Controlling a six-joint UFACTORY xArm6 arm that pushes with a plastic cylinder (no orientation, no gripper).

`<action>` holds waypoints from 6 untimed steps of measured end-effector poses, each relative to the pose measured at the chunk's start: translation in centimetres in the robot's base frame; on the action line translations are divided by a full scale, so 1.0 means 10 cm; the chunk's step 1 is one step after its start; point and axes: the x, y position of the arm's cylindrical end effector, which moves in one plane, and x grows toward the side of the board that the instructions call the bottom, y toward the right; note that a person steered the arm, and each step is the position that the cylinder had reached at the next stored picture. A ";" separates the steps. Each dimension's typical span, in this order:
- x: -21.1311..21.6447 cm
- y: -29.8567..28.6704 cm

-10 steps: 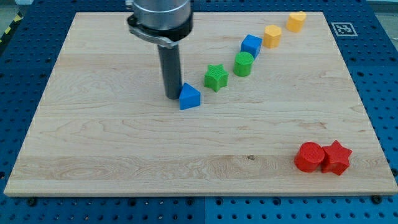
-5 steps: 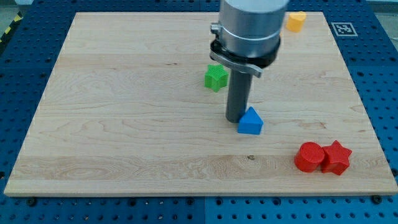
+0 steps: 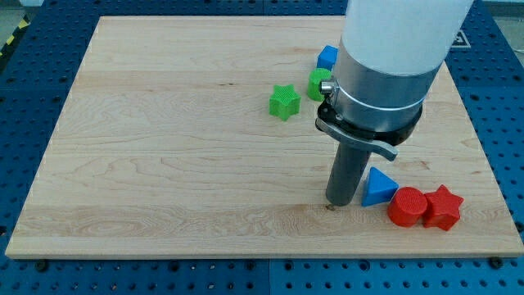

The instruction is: Push the blue triangle to the top of the red circle

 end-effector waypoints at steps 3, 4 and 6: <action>-0.01 0.30; -0.01 0.44; -0.01 0.56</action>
